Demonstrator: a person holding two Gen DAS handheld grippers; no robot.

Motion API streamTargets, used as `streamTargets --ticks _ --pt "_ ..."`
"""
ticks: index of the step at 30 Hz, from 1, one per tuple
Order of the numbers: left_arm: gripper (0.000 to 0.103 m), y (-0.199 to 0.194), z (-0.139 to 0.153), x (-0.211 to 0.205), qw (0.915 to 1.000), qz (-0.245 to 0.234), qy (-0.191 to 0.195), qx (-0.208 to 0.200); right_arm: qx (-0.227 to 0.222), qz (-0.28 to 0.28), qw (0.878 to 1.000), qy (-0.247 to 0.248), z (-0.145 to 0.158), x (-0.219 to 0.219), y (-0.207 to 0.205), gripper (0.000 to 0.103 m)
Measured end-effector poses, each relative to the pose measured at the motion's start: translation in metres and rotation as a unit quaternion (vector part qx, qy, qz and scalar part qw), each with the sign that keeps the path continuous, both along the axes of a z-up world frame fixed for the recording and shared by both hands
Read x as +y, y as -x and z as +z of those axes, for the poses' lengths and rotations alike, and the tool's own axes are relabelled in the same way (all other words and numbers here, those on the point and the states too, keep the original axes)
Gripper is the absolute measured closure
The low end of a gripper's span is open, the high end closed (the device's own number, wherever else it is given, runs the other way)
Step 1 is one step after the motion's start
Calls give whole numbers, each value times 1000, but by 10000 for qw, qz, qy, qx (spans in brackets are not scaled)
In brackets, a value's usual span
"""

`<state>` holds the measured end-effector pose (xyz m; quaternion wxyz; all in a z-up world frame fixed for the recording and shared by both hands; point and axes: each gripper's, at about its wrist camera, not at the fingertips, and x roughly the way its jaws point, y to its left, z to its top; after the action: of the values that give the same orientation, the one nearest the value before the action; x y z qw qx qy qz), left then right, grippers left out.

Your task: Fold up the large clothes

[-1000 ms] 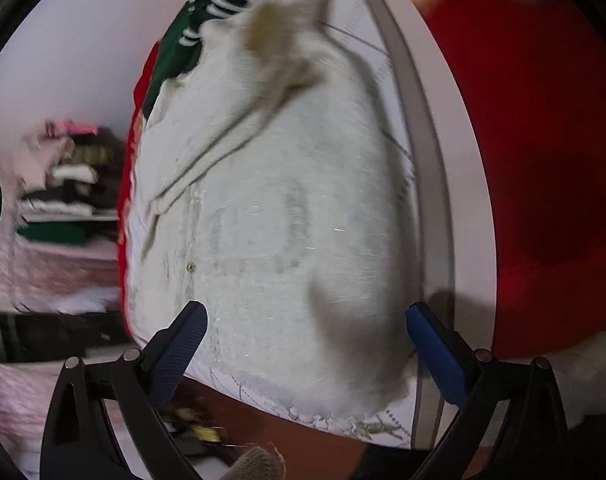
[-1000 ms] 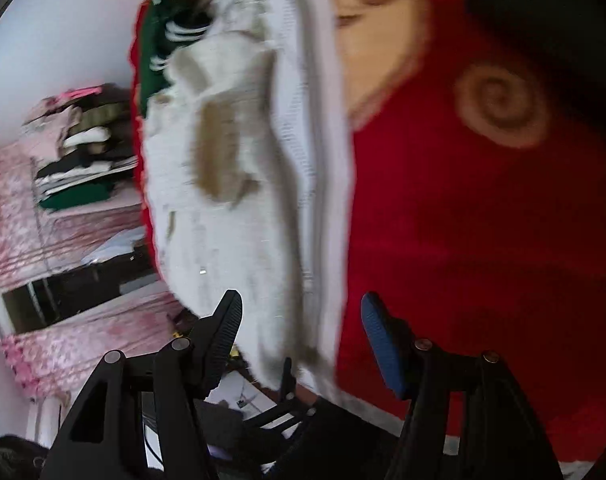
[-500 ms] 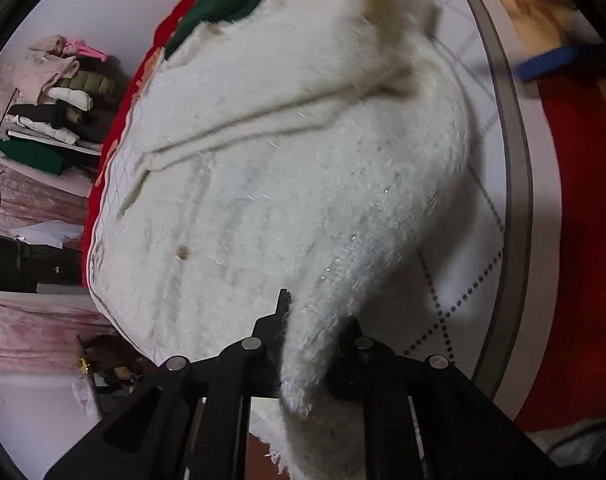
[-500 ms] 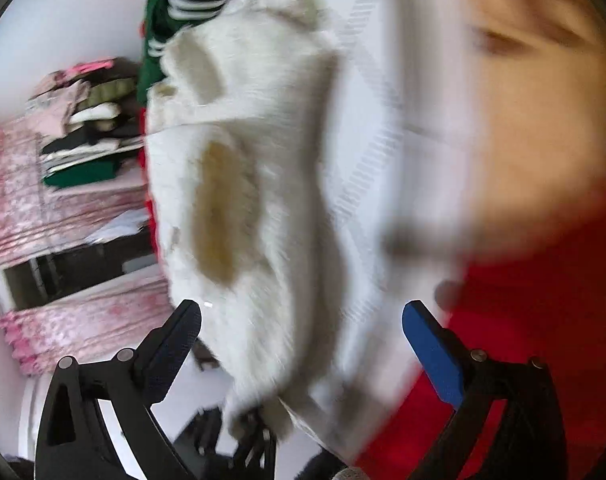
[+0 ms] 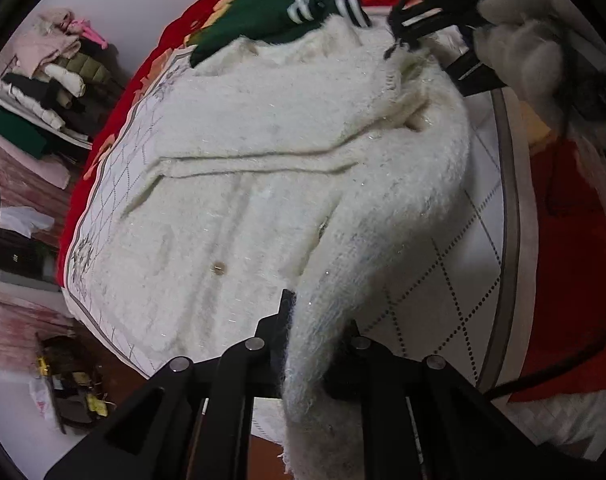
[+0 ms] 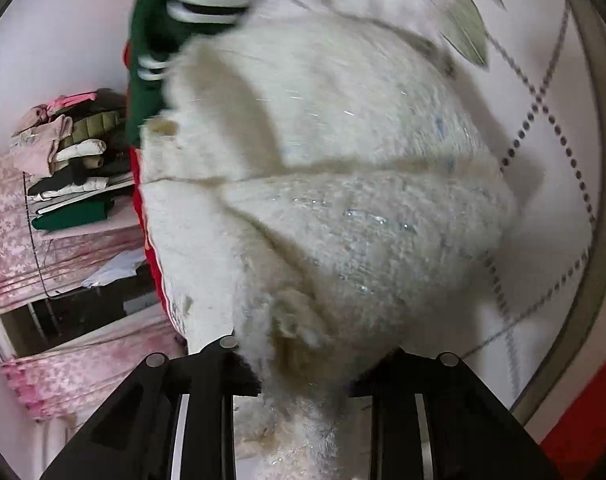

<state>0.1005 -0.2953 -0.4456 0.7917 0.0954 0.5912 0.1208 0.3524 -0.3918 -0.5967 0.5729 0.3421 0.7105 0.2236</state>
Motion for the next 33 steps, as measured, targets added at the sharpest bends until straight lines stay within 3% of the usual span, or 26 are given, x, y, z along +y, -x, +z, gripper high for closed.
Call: streamTargets --ticks 6,10,13,17,22,23,25,26,27,28,31,33 --pt "94 3 48 74 9980 263 535 -207 -362 -11 9983 455 90 47 0 79" --pt "93 0 60 136 9955 523 760 -220 -551 341 9947 801 145 116 -16 79" --pt "92 -7 54 195 9916 908 906 -183 -713 708 9888 1103 165 185 -31 79" --pt "88 -13 21 278 9805 1651 1062 -122 -700 1122 9794 1527 151 281 -47 79" --pt "87 -15 -41 358 9619 2376 1344 132 -489 1685 9557 2363 88 389 -62 77" --pt "87 -15 -52 369 9591 2434 1433 202 -475 1766 9516 2472 80 405 -64 75" --pt "82 -15 -69 385 9532 2502 1675 282 -379 2015 9415 2677 59 432 -66 54" --pt "77 -12 -73 393 9480 2580 1841 283 -307 2053 9422 2630 57 439 -69 46" --pt "76 -9 -75 399 9429 2648 2004 251 -240 2110 9460 2448 59 445 -71 29" --pt "72 -5 -75 405 9372 2727 2165 222 -200 2137 9508 2235 63 446 -72 23" --pt "58 11 -72 422 9220 2924 2533 165 -207 2208 9660 1332 87 432 -76 23" --pt "45 21 -65 429 9195 3027 2501 170 -227 2154 9736 717 107 401 -78 23"
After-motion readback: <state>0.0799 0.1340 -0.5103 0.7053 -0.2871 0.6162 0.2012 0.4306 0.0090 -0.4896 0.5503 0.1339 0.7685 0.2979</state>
